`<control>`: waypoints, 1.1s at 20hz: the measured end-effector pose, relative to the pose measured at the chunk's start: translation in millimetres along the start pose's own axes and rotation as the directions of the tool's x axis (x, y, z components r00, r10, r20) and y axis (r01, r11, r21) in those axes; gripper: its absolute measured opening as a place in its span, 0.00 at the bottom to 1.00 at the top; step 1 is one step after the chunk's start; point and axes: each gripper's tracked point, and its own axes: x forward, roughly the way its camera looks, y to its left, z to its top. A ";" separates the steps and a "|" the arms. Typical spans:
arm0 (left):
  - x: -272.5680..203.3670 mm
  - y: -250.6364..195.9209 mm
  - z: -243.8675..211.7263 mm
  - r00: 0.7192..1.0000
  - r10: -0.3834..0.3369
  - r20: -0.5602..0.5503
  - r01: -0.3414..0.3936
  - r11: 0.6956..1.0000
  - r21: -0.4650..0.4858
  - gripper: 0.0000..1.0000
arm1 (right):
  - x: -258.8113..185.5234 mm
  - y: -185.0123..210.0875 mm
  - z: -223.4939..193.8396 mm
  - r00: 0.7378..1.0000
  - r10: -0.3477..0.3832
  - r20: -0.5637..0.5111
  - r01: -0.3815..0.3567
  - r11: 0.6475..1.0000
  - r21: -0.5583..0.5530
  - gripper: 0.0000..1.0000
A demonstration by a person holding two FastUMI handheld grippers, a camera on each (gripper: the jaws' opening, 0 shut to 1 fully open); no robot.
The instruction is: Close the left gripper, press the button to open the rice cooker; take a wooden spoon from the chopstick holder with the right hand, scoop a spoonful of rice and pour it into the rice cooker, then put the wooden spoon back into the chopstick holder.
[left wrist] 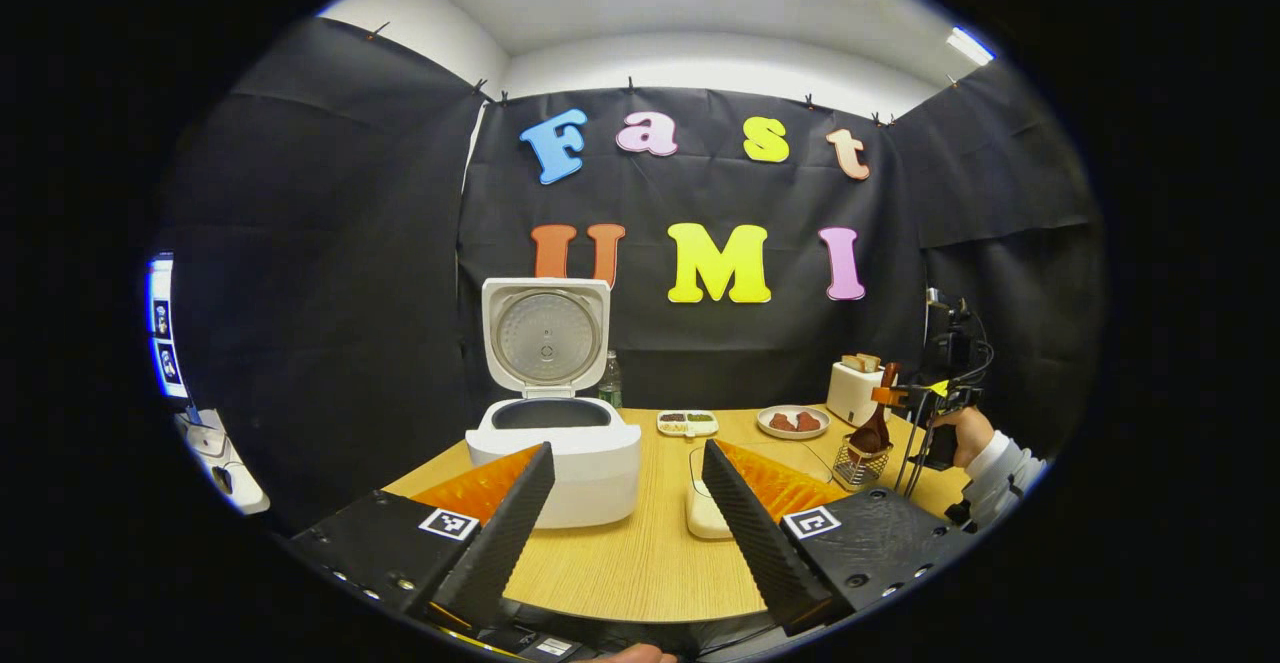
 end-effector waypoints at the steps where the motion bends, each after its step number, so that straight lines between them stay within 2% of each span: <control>1: -2.4 0.2 -0.4 1.000 -0.002 -0.001 0.002 1.000 -0.003 0.95 | -6.0 4.8 7.1 1.000 0.000 0.013 0.000 1.000 -0.017 0.20; 4: -11.8 2.3 -0.3 1.000 -0.007 -0.006 0.007 1.000 -0.009 0.95 | -27.1 26.8 28.7 0.999 0.013 0.051 -0.010 0.998 -0.067 0.20; 8: -23.1 8.8 2.6 1.000 0.006 -0.001 -0.006 1.000 -0.008 0.95 | -56.2 71.6 60.7 0.989 0.072 0.126 -0.058 0.993 -0.106 0.20; 9: -25.0 9.2 3.1 1.000 0.006 0.003 -0.006 1.000 -0.006 0.95 | -63.0 83.5 65.4 0.986 0.088 0.140 -0.073 0.991 -0.108 0.25; 10: -26.9 11.4 3.8 1.000 0.009 0.008 -0.009 1.000 -0.005 0.95 | -67.2 96.9 68.2 0.983 0.105 0.153 -0.089 0.990 -0.106 0.20; 11: -26.9 14.8 5.1 1.000 0.022 0.013 -0.022 1.000 -0.011 0.95 | -70.7 110.4 69.1 0.979 0.121 0.162 -0.105 0.989 -0.104 0.20; 15: -27.3 17.2 -2.4 0.999 0.044 -0.007 -0.044 0.998 -0.043 0.96 | -67.1 154.8 52.5 0.976 0.160 0.148 -0.142 0.982 -0.127 0.20; 19: -31.1 23.1 -6.1 0.998 0.061 -0.010 -0.061 0.998 -0.023 0.96 | -47.0 189.0 6.8 0.981 0.181 0.069 -0.171 0.977 -0.129 0.21; 20: -33.2 23.6 -7.6 0.998 0.063 -0.007 -0.063 0.998 -0.015 0.96 | -40.6 194.4 -6.6 0.982 0.182 0.044 -0.175 0.976 -0.130 0.16; 21: -33.4 24.9 -7.7 0.998 0.066 -0.004 -0.066 0.998 -0.008 0.96 | -35.0 198.5 -19.5 0.984 0.178 0.020 -0.174 0.976 -0.132 0.21; 22: -34.2 26.9 -7.8 0.998 0.068 0.001 -0.068 0.998 -0.004 0.96 | -29.9 201.7 -33.0 0.985 0.173 -0.002 -0.171 0.976 -0.135 0.20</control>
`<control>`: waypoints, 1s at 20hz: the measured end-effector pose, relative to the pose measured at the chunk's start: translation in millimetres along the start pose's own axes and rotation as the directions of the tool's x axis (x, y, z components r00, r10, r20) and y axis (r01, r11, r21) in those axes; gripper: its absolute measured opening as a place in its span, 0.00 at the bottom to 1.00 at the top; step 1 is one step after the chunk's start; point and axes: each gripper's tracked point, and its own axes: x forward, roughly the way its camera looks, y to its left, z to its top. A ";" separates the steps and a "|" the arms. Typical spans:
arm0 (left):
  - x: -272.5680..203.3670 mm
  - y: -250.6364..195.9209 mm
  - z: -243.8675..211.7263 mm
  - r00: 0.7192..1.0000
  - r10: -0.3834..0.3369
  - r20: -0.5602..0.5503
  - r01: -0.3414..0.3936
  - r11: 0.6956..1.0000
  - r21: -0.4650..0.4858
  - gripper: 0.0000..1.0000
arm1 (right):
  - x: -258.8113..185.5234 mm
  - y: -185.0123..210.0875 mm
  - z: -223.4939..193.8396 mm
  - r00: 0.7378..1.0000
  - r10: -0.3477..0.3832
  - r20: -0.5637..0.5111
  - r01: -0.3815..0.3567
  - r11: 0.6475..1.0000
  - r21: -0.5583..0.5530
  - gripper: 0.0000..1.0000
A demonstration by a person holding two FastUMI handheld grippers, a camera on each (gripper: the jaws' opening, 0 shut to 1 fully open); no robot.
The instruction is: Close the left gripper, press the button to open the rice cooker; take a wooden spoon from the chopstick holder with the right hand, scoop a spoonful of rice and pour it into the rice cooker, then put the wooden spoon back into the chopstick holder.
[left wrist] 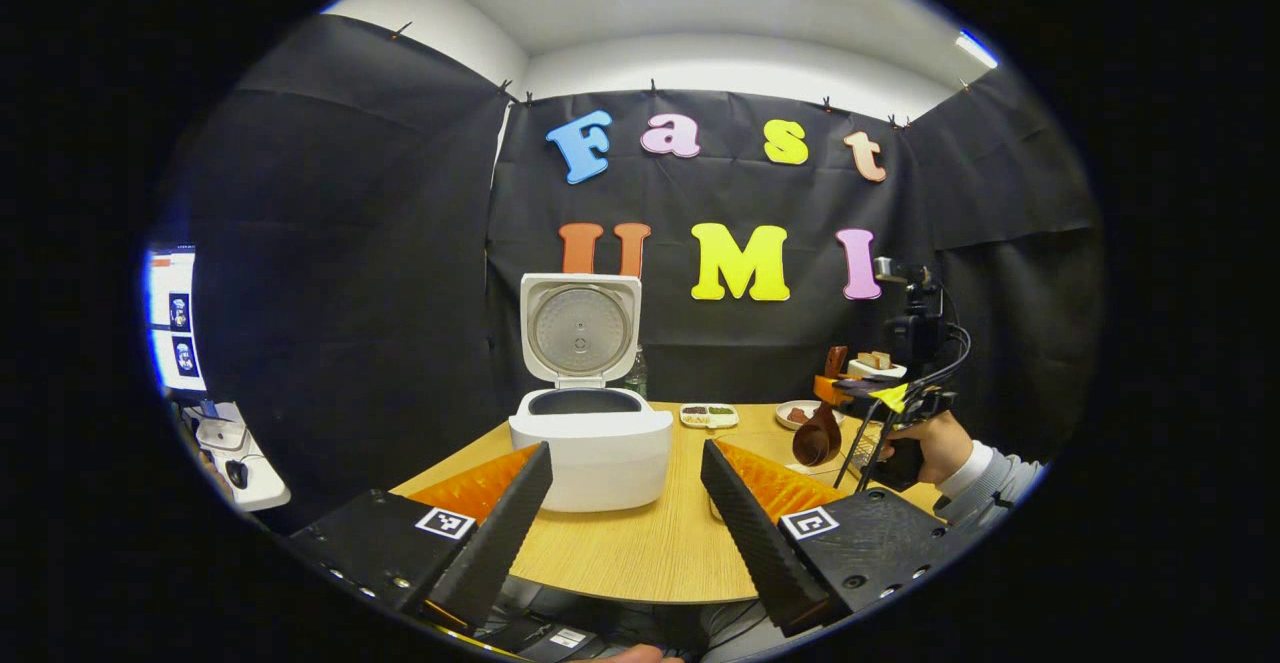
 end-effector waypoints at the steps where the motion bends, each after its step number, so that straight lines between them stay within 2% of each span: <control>1: -0.5 0.3 -1.3 1.000 -0.002 0.001 0.002 1.000 0.002 0.96 | 5.0 3.8 -12.4 1.000 -0.001 -0.025 0.001 1.000 -0.005 0.20; 5: 1.5 6.1 -7.2 1.000 0.004 -0.005 -0.004 1.000 0.000 0.96 | 12.7 8.6 -54.0 0.994 -0.017 -0.111 0.016 1.000 -0.010 0.21; 8: 1.6 7.5 -10.7 1.000 0.006 -0.012 -0.006 1.000 -0.013 0.96 | 8.5 7.6 -61.9 0.992 -0.035 -0.125 0.038 0.999 0.025 0.21; 11: 1.4 8.1 -11.1 1.000 0.005 -0.015 -0.006 1.000 -0.021 0.96 | -2.0 22.8 -66.8 0.986 0.024 -0.167 0.006 0.985 0.175 0.21; 12: 1.2 8.2 -11.8 1.000 0.006 -0.016 -0.006 1.000 -0.020 0.96 | -0.9 31.4 -67.0 0.983 0.058 -0.174 -0.018 0.974 0.226 0.16; 13: 1.6 7.8 -10.7 1.000 0.006 -0.016 -0.006 1.000 -0.018 0.96 | 1.2 39.7 -66.7 0.981 0.086 -0.176 -0.036 0.963 0.268 0.20; 16: 1.4 7.4 -11.0 1.000 0.005 -0.012 -0.005 1.000 -0.014 0.96 | 6.1 57.0 -64.7 0.977 0.139 -0.163 -0.079 0.941 0.330 0.20; 19: 3.2 10.4 -12.0 1.000 0.008 -0.016 -0.008 1.000 -0.011 0.96 | 11.6 78.0 -65.3 0.960 0.230 -0.159 -0.148 0.900 0.411 0.20; 20: 3.5 11.2 -13.7 1.000 0.008 -0.018 -0.008 1.000 -0.012 0.96 | 14.1 79.2 -63.6 0.959 0.241 -0.146 -0.161 0.894 0.419 0.20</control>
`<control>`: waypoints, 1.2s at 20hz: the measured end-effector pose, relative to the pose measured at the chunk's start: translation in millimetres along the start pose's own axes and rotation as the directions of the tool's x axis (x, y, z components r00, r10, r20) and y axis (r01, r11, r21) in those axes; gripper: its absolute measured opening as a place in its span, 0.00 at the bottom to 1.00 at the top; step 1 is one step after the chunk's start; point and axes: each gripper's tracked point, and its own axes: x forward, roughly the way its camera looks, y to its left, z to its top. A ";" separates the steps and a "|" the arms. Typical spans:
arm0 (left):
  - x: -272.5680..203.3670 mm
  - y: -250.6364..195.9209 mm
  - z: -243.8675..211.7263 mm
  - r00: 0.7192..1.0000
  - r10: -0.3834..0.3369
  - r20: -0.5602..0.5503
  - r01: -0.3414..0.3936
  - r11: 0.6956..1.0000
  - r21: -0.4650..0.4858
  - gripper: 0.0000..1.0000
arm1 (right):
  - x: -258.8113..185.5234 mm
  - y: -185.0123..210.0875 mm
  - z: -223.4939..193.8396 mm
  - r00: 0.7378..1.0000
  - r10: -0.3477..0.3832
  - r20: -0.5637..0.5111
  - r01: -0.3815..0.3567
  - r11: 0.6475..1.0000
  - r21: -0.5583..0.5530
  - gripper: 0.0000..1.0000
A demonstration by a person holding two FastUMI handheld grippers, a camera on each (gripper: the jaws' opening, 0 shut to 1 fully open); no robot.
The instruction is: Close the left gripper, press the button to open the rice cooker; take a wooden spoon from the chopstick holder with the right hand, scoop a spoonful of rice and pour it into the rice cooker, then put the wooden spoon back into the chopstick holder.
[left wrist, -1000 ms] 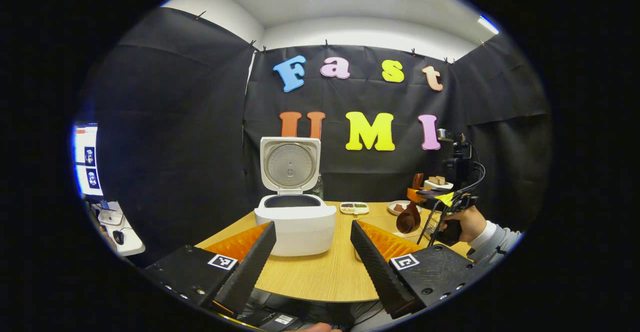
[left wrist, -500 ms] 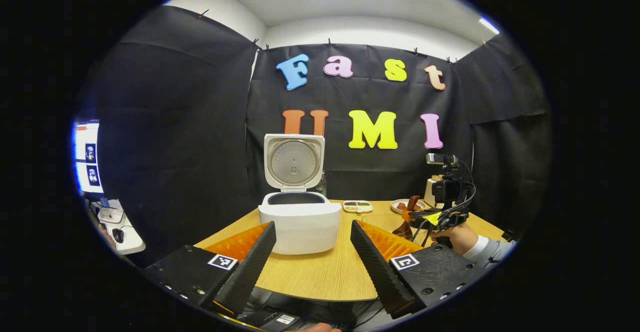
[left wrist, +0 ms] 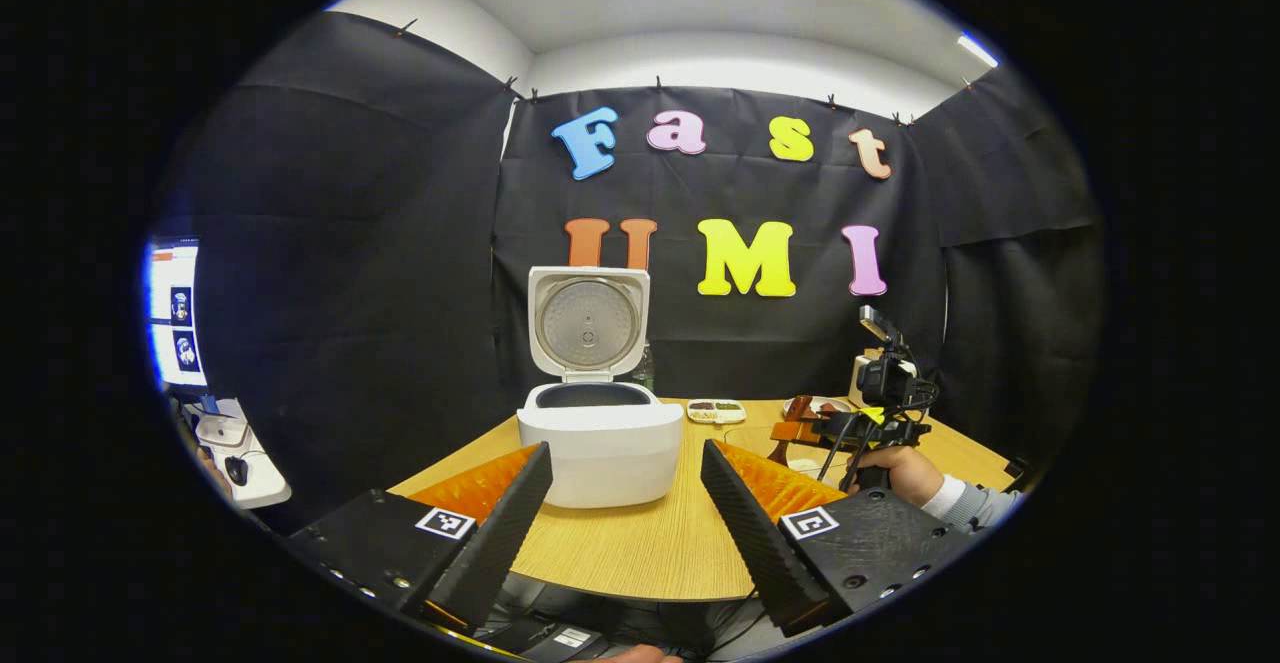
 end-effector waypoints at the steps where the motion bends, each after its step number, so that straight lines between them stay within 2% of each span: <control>1: 0.7 -0.5 0.1 1.000 -0.002 0.001 0.002 1.000 0.001 0.96 | 1.7 -0.9 3.0 1.000 0.005 0.014 -0.005 1.000 0.001 0.19; 3: 1.7 3.3 -3.1 1.000 0.004 -0.009 -0.004 1.000 0.001 0.96 | 3.2 -11.1 6.4 0.999 -0.013 0.046 0.012 1.000 0.008 0.16; 5: 2.0 6.7 -4.9 1.000 0.012 -0.016 -0.012 1.000 -0.003 0.96 | 5.4 -23.9 6.4 0.998 -0.029 0.051 0.024 0.995 0.092 0.12; 9: 1.4 11.1 -2.1 1.000 0.023 -0.008 -0.023 1.000 -0.002 0.96 | 3.0 -43.3 14.7 0.999 -0.020 0.044 0.007 0.960 0.279 0.09; 15: 4.3 7.4 -10.9 0.999 0.024 -0.026 -0.024 1.000 0.011 0.96 | -26.6 -66.2 58.7 0.987 -0.050 0.153 -0.013 0.923 0.385 0.09; 17: 5.6 5.3 -14.0 0.999 0.020 -0.033 -0.020 1.000 0.019 0.96 | -37.6 -74.3 72.5 0.981 -0.056 0.185 -0.030 0.900 0.435 0.09; 21: 6.7 2.0 -16.1 0.999 0.013 -0.044 -0.012 1.000 0.022 0.96 | -51.3 -101.3 87.8 0.971 -0.082 0.225 -0.065 0.813 0.579 0.09; 22: 6.6 1.3 -14.2 0.999 0.011 -0.042 -0.010 1.000 0.021 0.96 | -54.0 -108.5 88.9 0.970 -0.088 0.227 -0.075 0.779 0.622 0.09; 24: 6.3 0.7 -13.0 0.999 0.009 -0.041 -0.008 1.000 0.017 0.96 | -60.3 -117.4 90.5 0.966 -0.096 0.239 -0.114 0.674 0.730 0.09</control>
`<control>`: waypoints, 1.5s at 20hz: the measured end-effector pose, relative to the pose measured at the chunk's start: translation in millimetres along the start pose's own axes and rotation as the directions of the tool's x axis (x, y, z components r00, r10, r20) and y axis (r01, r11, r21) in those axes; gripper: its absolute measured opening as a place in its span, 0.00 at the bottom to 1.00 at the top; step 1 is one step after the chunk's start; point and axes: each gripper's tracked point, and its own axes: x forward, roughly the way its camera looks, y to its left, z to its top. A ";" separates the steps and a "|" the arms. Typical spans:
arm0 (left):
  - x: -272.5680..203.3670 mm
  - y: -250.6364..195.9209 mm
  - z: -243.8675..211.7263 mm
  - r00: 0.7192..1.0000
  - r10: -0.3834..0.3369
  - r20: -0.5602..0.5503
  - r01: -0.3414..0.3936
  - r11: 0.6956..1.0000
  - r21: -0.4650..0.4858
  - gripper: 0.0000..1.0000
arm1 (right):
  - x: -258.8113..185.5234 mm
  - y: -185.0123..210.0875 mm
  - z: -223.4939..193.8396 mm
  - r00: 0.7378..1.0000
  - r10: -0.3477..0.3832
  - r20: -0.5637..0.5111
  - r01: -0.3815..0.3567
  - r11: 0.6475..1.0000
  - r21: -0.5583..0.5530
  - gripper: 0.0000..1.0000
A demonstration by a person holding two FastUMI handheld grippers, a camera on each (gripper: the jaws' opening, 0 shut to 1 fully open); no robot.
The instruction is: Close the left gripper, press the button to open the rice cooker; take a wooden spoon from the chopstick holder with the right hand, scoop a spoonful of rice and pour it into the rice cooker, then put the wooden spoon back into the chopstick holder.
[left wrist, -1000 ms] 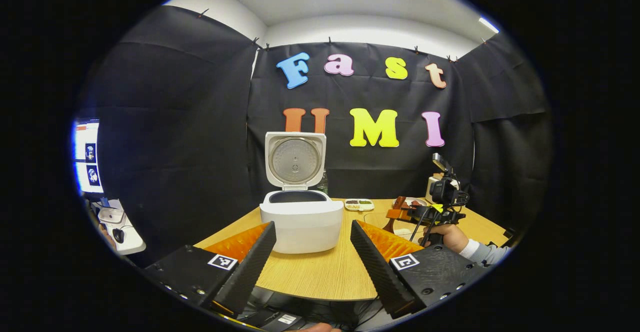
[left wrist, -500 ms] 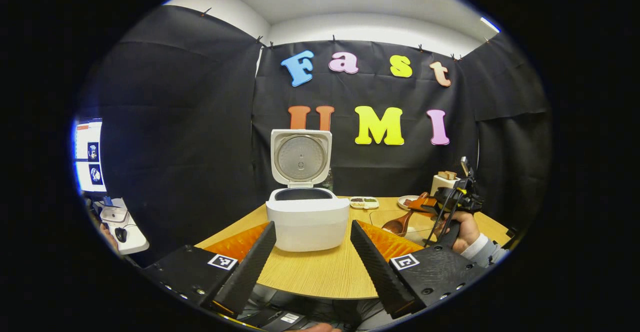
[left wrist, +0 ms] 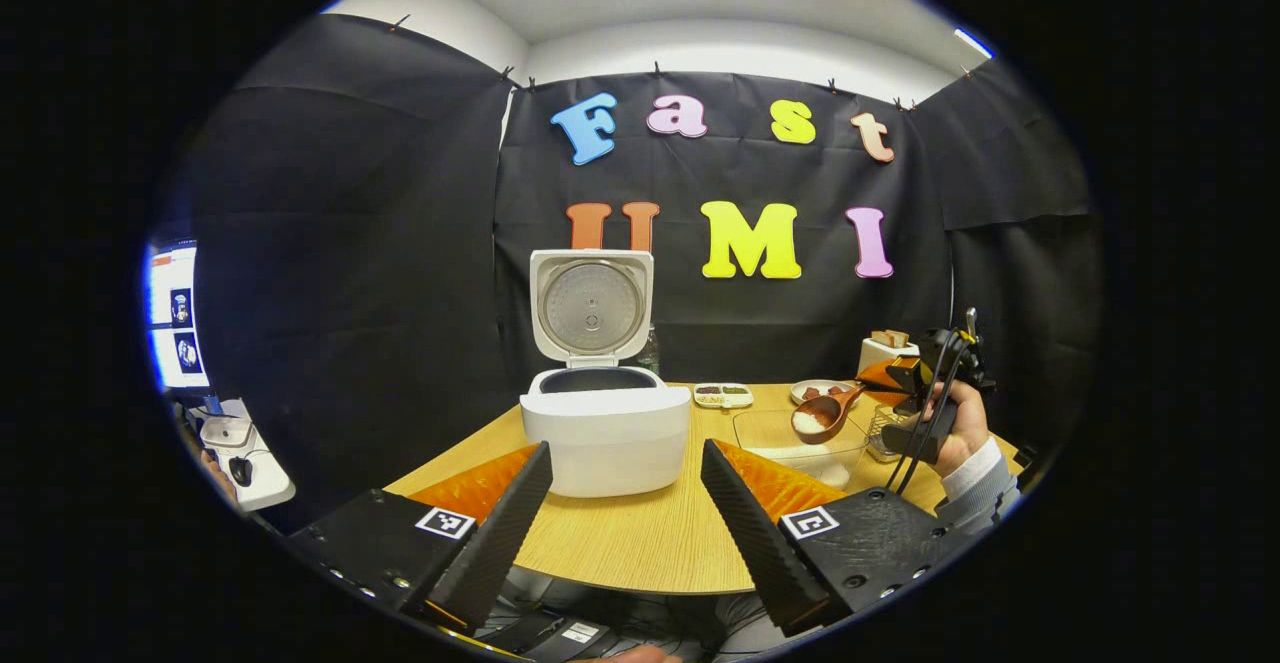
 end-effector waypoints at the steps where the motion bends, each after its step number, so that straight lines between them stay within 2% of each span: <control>1: -0.4 -1.7 -0.2 1.000 -0.002 -0.001 0.002 1.000 0.000 0.96 | -1.4 0.5 2.6 1.000 0.009 0.006 -0.010 0.997 0.070 0.09; 5: -4.3 -1.0 1.9 1.000 -0.007 0.010 0.007 1.000 0.008 0.96 | -11.4 11.7 -4.2 0.999 0.051 -0.008 -0.047 0.971 0.234 0.09; 6: -5.9 -0.9 2.1 1.000 -0.010 0.012 0.010 1.000 0.006 0.96 | -13.1 15.7 -9.2 0.998 0.062 -0.018 -0.055 0.959 0.278 0.04; 7: -5.6 -0.2 2.6 1.000 -0.012 0.013 0.012 1.000 0.003 0.96 | -14.5 20.7 -14.5 0.997 0.076 -0.031 -0.062 0.943 0.327 0.08; 9: -6.1 3.4 0.9 1.000 -0.013 0.009 0.013 1.000 -0.002 0.95 | -13.1 37.4 -28.7 0.991 0.113 -0.072 -0.074 0.911 0.405 0.09; 11: -7.1 9.5 0.2 1.000 -0.008 0.007 0.008 1.000 -0.002 0.96 | -7.4 50.5 -43.0 0.985 0.137 -0.109 -0.078 0.901 0.427 0.09; 17: -1.7 31.7 6.1 1.000 0.013 -0.005 -0.013 1.000 -0.002 0.96 | 32.9 86.1 -84.5 0.976 0.128 -0.174 -0.055 0.926 0.374 0.08; 21: 5.6 58.5 6.7 0.998 0.056 -0.018 -0.057 0.998 -0.014 0.96 | 61.4 130.3 -116.6 0.963 0.149 -0.226 -0.086 0.960 0.267 0.08; 25: 12.4 84.2 7.0 0.993 0.110 -0.045 -0.112 0.993 -0.029 0.96 | 94.7 182.2 -149.2 0.952 0.158 -0.264 -0.148 0.987 0.056 0.09; 27: 14.2 92.3 7.8 0.990 0.130 -0.053 -0.132 0.991 -0.033 0.96 | 107.9 203.7 -165.3 0.948 0.153 -0.279 -0.176 0.983 -0.059 0.08; 30: 17.9 99.3 8.1 0.986 0.153 -0.060 -0.156 0.987 -0.037 0.96 | 128.0 229.5 -184.6 0.951 0.148 -0.271 -0.216 0.947 -0.239 0.09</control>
